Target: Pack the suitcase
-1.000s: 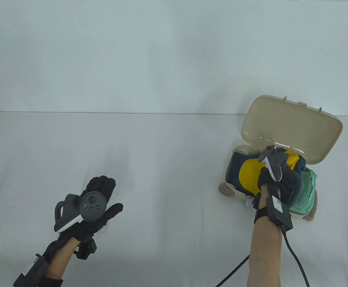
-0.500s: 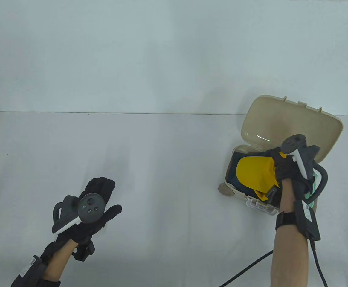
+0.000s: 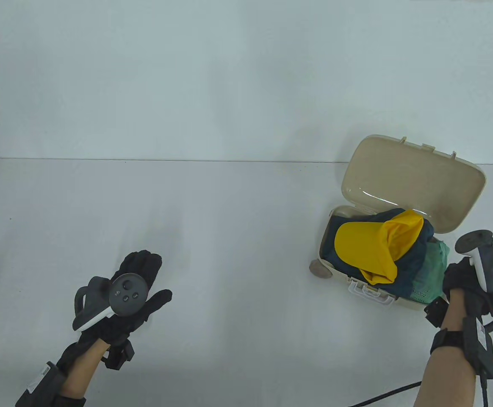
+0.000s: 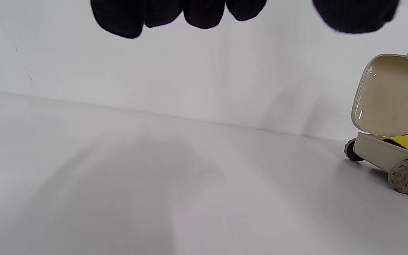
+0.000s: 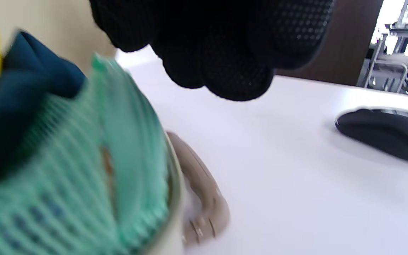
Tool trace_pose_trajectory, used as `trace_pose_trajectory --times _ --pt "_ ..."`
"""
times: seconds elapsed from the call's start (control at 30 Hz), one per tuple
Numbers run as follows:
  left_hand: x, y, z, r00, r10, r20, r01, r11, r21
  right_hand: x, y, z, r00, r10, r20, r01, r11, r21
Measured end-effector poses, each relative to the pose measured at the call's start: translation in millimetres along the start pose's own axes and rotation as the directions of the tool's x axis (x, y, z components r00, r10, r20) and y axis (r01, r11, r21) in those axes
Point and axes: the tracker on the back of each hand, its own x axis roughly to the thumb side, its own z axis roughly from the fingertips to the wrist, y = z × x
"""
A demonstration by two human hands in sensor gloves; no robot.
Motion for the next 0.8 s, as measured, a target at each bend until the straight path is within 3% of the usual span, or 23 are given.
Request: trace_pose_trajectory --times 0.3,0.37,0.57,0.8 --pt "-0.6 0.4 -0.3 1.000 0.006 -0.011 -0.006 1.000 -0.004 -3.6 41.2 -14.2 1.000 -0.008 0.016 0.006 0.992 0.123" --pt "-1.0 0.6 -0.4 1.000 0.007 -0.014 -0.007 1.000 -0.003 0.3 45.1 -15.9 0.998 -0.057 0.039 0.051 0.990 0.134" --pt "-0.4 1.6 -0.8 1.000 0.008 -0.019 -0.008 1.000 0.008 10.7 45.0 -13.2 0.995 0.036 0.098 -0.046 0.994 0.102" --pt "1.7 2.6 -0.3 1.000 0.011 -0.005 -0.011 1.000 0.024 34.1 51.9 8.1 0.980 0.047 0.195 -0.070 0.991 0.114"
